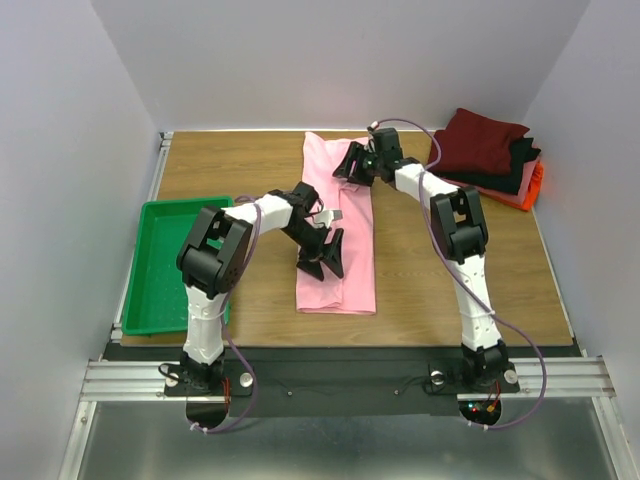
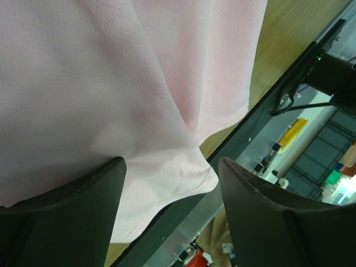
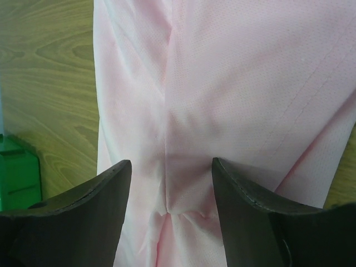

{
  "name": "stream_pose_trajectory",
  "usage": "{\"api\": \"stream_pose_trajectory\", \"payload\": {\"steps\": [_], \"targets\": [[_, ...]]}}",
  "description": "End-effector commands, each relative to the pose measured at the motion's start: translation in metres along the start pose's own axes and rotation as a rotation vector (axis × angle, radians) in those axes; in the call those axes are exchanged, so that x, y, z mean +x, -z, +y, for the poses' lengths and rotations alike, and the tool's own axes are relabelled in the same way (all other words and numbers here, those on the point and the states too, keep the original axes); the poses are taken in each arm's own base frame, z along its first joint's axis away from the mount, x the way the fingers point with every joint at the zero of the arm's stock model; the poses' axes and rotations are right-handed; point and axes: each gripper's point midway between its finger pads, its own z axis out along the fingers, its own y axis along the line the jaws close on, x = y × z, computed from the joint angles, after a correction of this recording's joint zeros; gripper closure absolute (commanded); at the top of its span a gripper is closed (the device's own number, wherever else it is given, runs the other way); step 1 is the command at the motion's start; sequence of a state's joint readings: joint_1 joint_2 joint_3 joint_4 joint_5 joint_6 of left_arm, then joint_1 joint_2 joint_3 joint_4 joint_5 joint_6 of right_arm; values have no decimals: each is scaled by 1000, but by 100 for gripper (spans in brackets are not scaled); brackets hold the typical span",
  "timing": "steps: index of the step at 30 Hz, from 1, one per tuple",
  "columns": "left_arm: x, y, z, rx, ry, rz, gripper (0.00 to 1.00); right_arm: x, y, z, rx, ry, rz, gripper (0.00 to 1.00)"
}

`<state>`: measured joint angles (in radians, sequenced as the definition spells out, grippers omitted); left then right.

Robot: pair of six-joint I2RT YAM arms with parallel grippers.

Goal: Fold and stack the t-shirts
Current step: Fold the tshirt

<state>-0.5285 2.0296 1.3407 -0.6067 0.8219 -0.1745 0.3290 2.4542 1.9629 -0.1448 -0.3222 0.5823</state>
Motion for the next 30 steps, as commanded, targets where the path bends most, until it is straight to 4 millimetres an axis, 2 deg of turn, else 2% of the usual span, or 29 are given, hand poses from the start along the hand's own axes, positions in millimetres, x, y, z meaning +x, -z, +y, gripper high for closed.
{"api": "stream_pose_trajectory", "payload": {"steps": [1, 3, 4, 6, 8, 9, 10, 11, 12, 14, 15, 16, 18, 19, 20, 21, 22, 23, 25, 26, 27, 29, 30], "targets": [[-41, 17, -4, -103, -126, -152, 19, 25, -14, -11, 17, 53, 75, 34], [-59, 30, -18, -107, -181, -226, 18, 14, -11, -1, -4, 93, 52, 33], [-73, 45, -30, -120, -225, -285, 18, 3, -7, 8, -21, 126, 28, 32], [-87, 61, -45, -130, -272, -352, 17, -18, 5, 26, -42, 163, -21, 32], [-102, 86, -63, -157, -324, -450, 17, -40, 19, 44, -60, 201, -75, 31], [-106, 95, -69, -167, -339, -484, 17, -59, 37, 62, -81, 224, -121, 31], [-110, 110, -78, -183, -364, -539, 16, -68, 46, 71, -85, 239, -148, 31], [-111, 118, -82, -191, -373, -567, 16, -87, 71, 90, -104, 258, -198, 31], [-109, 130, -91, -197, -389, -601, 16, -93, 82, 98, -108, 272, -220, 31], [-106, 138, -90, -224, -384, -626, 16, -105, 108, 111, -100, 279, -268, 30], [-103, 140, -90, -233, -378, -631, 16, -98, 113, 106, -83, 269, -255, 30], [-94, 142, -84, -259, -363, -631, 16, -106, 142, 123, -101, 275, -292, 30], [-83, 142, -74, -288, -337, -627, 16, -97, 162, 126, -103, 255, -283, 30], [-70, 142, -66, -309, -324, -627, 16, -76, 174, 118, -85, 226, -233, 30], [-63, 142, -64, -310, -324, -630, 16, -65, 182, 114, -71, 211, -205, 30], [-56, 142, -62, -311, -327, -634, 16, -51, 188, 107, -48, 193, -166, 30], [-46, 150, -66, -310, -336, -664, 16, -35, 192, 99, -22, 181, -119, 30], [-35, 143, -50, -343, -308, -641, 16, -7, 207, 82, 43, 157, -43, 31], [-22, 144, -42, -372, -286, -636, 16, 23, 223, 67, 103, 126, 34, 31], [-12, 138, -30, -398, -256, -598, 16, 57, 237, 51, 147, 93, 124, 31], [-8, 135, -25, -407, -242, -583, 16, 72, 246, 49, 157, 70, 159, 32], [3, 130, -14, -430, -183, -557, 17, 114, 265, 38, 190, 23, 266, 32], [6, 128, -11, -434, -163, -550, 17, 133, 270, 38, 196, 17, 308, 33]]}}
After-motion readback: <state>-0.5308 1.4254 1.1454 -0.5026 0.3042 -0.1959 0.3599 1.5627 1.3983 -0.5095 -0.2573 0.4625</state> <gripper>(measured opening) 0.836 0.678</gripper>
